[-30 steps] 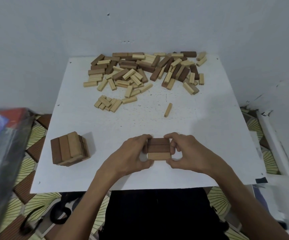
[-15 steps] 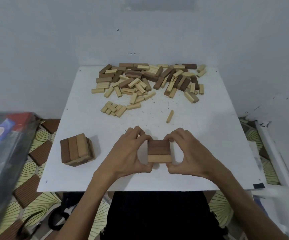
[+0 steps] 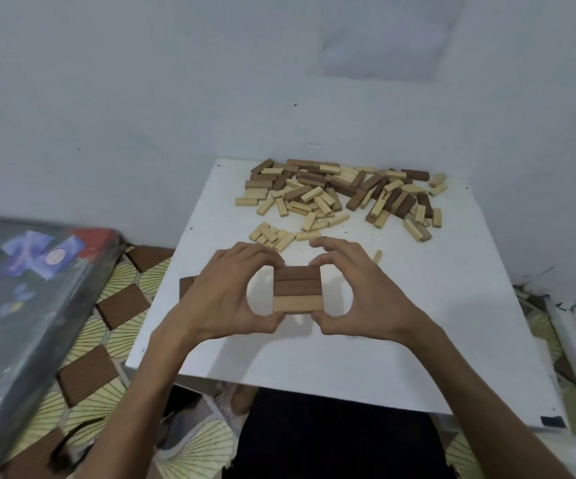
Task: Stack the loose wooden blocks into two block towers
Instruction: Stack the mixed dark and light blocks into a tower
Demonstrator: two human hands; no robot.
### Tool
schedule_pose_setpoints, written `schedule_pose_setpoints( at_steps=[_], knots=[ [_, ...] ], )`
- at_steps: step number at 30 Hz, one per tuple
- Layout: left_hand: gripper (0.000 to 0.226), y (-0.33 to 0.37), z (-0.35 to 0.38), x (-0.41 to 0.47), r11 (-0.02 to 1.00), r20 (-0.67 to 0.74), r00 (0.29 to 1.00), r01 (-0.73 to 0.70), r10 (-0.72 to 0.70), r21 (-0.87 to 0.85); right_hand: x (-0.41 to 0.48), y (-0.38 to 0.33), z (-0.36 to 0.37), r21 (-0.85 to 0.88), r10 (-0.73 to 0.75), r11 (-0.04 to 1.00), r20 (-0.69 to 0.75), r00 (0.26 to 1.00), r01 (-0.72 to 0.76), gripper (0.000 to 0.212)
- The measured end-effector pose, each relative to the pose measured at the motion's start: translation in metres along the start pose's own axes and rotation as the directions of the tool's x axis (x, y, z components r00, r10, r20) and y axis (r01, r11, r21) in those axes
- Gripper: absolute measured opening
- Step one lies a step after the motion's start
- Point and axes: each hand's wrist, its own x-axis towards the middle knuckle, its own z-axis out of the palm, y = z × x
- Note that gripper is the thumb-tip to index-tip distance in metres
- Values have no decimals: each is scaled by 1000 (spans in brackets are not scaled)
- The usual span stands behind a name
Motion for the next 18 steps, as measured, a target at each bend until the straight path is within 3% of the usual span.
schedule_pose_setpoints(
  at_steps=[10, 18],
  knots=[
    [66, -55, -33, -47, 962, -129, 985, 76, -113, -261, 67, -32, 41, 47, -153, 987, 51, 987, 151, 67],
    [65, -95, -35, -79, 909, -139, 965, 155, -224, -386, 101, -47, 84, 56, -164, 986, 163, 973, 157, 75]
  ],
)
